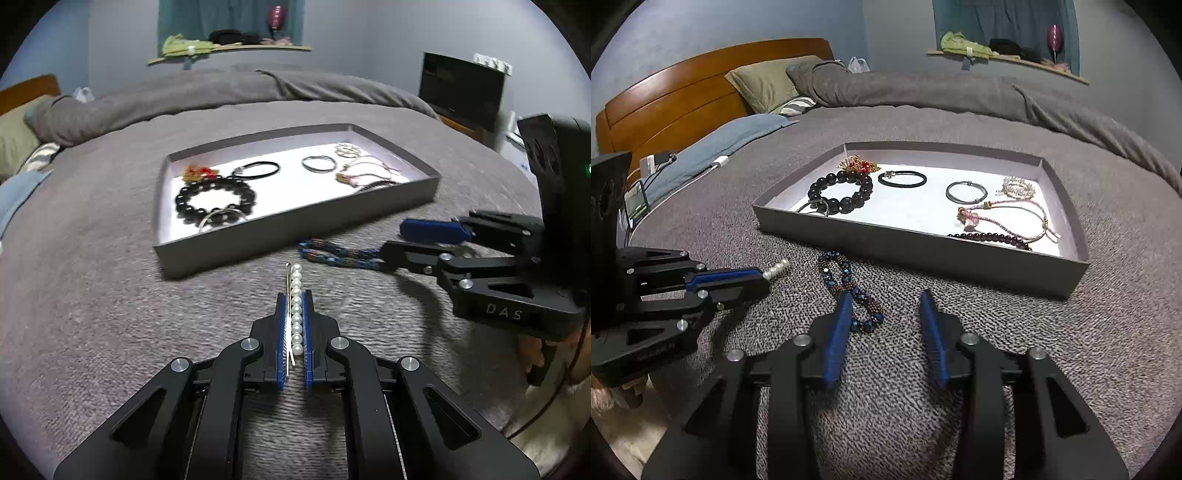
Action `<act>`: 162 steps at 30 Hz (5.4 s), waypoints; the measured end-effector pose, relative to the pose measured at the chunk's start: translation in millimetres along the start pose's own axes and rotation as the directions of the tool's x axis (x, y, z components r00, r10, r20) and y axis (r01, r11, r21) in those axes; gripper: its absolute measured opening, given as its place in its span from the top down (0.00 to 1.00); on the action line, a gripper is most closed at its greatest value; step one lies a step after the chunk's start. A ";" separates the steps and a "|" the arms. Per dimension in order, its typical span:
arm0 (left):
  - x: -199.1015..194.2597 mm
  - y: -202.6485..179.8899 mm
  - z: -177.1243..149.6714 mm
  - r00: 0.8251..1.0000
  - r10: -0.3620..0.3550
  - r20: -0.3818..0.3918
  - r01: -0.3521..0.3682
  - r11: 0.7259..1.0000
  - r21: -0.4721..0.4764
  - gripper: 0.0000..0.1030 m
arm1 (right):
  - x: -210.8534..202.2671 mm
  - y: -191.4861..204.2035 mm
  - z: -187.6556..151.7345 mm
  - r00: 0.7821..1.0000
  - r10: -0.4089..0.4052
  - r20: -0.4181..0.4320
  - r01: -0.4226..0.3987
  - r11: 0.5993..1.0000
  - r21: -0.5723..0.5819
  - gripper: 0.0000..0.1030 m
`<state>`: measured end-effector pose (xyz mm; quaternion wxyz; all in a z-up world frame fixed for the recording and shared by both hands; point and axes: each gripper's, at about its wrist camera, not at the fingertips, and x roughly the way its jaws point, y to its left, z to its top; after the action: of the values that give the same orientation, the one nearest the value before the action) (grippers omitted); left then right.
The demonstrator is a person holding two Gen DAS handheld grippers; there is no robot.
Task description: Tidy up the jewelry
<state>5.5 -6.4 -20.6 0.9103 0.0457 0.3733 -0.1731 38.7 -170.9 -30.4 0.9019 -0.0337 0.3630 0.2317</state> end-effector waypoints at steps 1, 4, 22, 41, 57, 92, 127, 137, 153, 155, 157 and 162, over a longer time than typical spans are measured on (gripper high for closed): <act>0.6 2.0 0.3 1.000 0.003 -0.002 -0.003 1.000 -0.005 0.92 | 0.8 0.0 1.2 1.000 0.003 0.001 -0.003 1.000 0.002 0.66; 1.6 4.8 0.5 1.000 0.002 -0.005 -0.002 1.000 -0.015 0.92 | 4.4 4.8 5.3 1.000 0.000 0.003 0.001 1.000 -0.015 0.71; 8.8 6.3 -1.0 0.999 0.001 -0.035 -0.002 1.000 -0.020 0.92 | 35.6 28.6 11.0 0.995 -0.015 -0.100 0.003 0.993 -0.122 0.75; 2.0 9.8 1.5 1.000 -0.011 -0.013 0.011 0.999 -0.038 0.92 | 16.7 30.7 17.7 0.997 0.053 -0.059 -0.060 0.989 -0.133 0.86; -34.2 4.4 56.2 0.991 -0.003 0.136 0.006 1.000 -0.025 0.92 | -46.2 -2.8 64.5 0.984 0.039 0.174 -0.036 0.999 -0.024 0.86; 106.4 14.1 104.7 0.991 -0.074 -0.112 0.067 0.995 -0.069 0.92 | 62.6 -62.1 80.1 1.000 -0.007 -0.009 0.009 0.992 0.128 0.86; 105.1 35.0 108.8 0.994 -0.069 -0.090 0.055 0.986 -0.156 0.80 | 63.7 -68.3 83.6 1.000 -0.015 -0.013 0.017 0.983 0.184 0.85; 65.6 26.0 114.0 0.999 -0.023 0.037 0.027 0.994 -0.111 0.69 | 24.9 -95.6 79.6 0.994 -0.085 0.073 0.063 0.964 0.260 0.85; -3.1 16.5 77.4 0.978 0.128 0.163 -0.112 0.988 -0.103 0.10 | -37.3 -63.1 51.6 0.977 -0.135 0.163 0.110 0.981 0.157 0.14; -3.9 14.4 70.7 0.978 0.150 0.148 -0.137 0.986 -0.095 0.10 | -42.1 -59.2 46.6 0.975 -0.148 0.167 0.125 0.982 0.142 0.10; -5.2 15.5 62.9 0.979 0.158 0.129 -0.145 0.984 -0.102 0.09 | -44.9 -58.4 41.1 0.975 -0.149 0.162 0.126 0.981 0.145 0.05; -3.9 20.1 46.4 0.982 0.180 0.056 -0.169 0.973 -0.159 0.07 | -41.8 -57.8 24.3 0.984 -0.157 0.083 0.142 0.977 0.159 0.05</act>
<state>40.8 3.7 14.4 0.9352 0.0020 0.3480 -0.0648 53.5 -233.3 9.2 0.9329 0.0194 0.3329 0.1361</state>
